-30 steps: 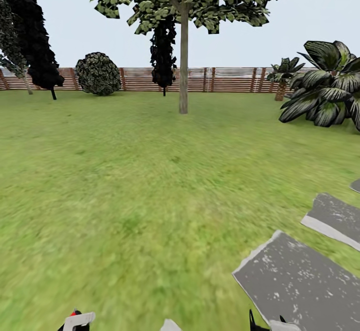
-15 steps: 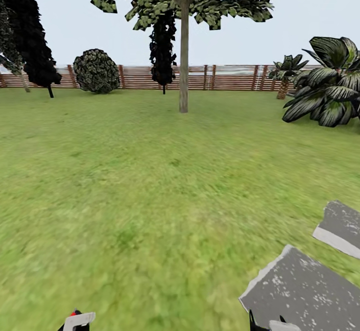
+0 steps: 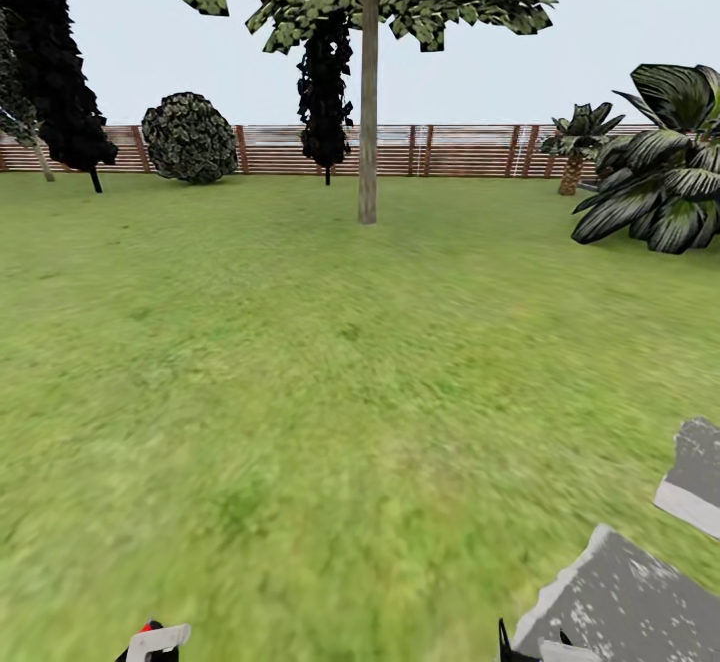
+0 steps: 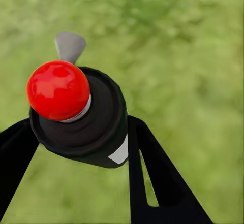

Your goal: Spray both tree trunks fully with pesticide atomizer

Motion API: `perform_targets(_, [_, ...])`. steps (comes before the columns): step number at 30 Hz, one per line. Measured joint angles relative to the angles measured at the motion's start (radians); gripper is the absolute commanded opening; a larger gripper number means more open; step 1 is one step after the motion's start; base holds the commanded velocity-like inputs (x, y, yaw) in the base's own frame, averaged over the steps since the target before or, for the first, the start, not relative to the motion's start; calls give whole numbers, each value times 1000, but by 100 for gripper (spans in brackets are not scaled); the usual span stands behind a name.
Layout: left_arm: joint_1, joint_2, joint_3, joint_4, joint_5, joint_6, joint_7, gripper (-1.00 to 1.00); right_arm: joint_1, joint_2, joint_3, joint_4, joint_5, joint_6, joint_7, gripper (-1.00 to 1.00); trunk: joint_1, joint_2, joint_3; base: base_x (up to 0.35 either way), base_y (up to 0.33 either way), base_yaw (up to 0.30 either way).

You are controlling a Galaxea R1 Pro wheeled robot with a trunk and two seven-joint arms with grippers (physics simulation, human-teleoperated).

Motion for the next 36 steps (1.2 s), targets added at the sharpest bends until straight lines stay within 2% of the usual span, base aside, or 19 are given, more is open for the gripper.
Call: perform_targets(36, [0, 2, 0, 0, 0, 0, 0, -100, 0, 0, 0, 0, 0, 0, 1, 100, 0, 0, 0, 341, 0, 0])
